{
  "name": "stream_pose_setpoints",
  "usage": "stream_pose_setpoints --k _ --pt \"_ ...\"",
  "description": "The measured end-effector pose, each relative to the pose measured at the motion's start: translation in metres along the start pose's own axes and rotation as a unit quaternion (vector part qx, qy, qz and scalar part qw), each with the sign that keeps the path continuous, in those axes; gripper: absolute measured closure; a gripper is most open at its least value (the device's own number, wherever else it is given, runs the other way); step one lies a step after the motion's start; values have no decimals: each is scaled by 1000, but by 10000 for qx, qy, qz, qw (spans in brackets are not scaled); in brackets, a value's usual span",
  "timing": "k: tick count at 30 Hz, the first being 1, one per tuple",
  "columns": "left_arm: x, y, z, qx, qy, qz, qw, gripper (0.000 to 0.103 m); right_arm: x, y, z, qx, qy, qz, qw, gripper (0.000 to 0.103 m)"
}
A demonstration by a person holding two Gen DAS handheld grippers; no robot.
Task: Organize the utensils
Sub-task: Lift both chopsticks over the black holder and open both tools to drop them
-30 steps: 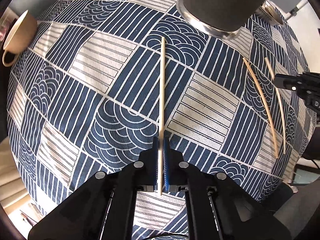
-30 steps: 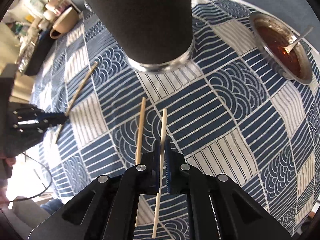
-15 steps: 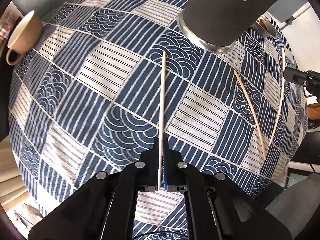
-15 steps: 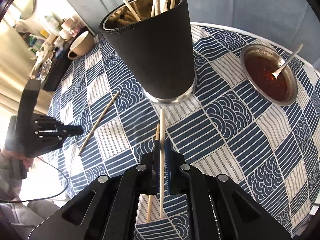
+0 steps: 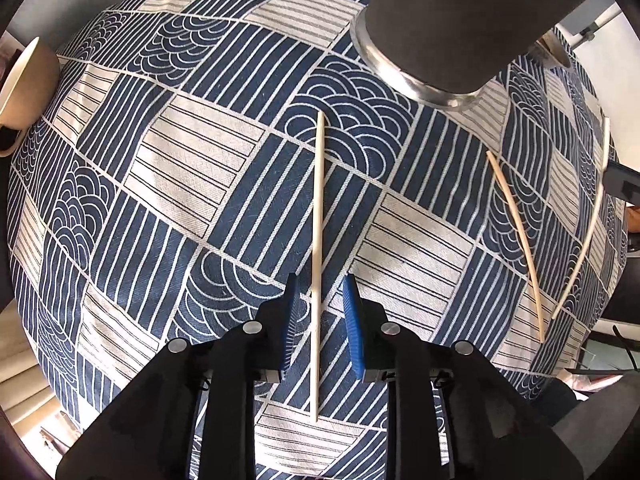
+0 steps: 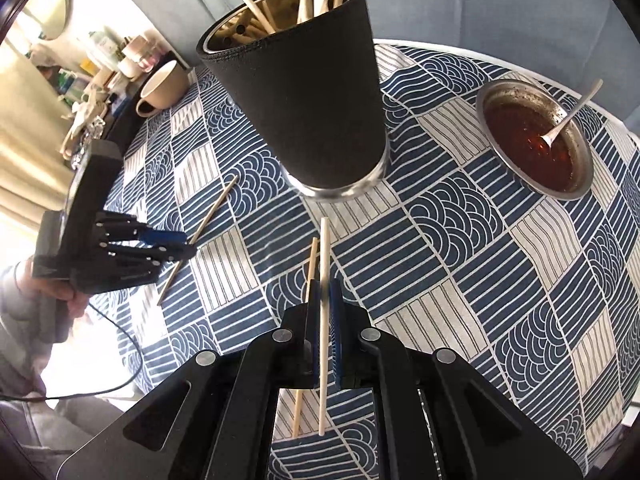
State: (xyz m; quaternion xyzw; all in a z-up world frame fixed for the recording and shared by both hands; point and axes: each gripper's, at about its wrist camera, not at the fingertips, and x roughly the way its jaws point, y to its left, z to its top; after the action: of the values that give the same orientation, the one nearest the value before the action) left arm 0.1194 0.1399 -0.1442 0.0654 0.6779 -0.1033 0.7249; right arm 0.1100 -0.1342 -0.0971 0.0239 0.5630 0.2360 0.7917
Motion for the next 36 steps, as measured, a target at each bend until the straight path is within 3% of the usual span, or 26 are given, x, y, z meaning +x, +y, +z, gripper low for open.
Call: stream_pose_setpoints --k 1,2,4,11,16,23,26,29,36 --pt "1 1 1 20 28 18 10000 82 -1 -2 -1 42 -20 33 10000 99" --pt "1 2 2 64 90 159 9998 93 -2 -3 -1 67 -36 50 10000 99" --pt "3 1 5 68 149 244 9996 98 -3 -5 -3 102 -70 68 9999 99" --pt "-1 30 -5 -248 319 -122 9991 98 -10 -14 -6 245 -214 203 9993 99" --pt "-16 48 -25 -456 217 -437 9978 98 -23 -15 -1 211 -429 159 9987 99" --pt "-81 66 -37 -667 -529 -956 9918 98 -61 -6 17 4 -974 320 9947 99" --pt "-123 52 -36 -645 -1003 -1177 9859 98 -80 2 30 -176 -1257 327 9914 99" --pt "-140 5 -9 -461 -1427 -1266 9806 98 -100 9 44 -331 -1534 299 9872 99" --pt "-182 -37 23 -47 -1944 -1139 9743 98 -145 25 70 -709 -2095 175 9751 99"
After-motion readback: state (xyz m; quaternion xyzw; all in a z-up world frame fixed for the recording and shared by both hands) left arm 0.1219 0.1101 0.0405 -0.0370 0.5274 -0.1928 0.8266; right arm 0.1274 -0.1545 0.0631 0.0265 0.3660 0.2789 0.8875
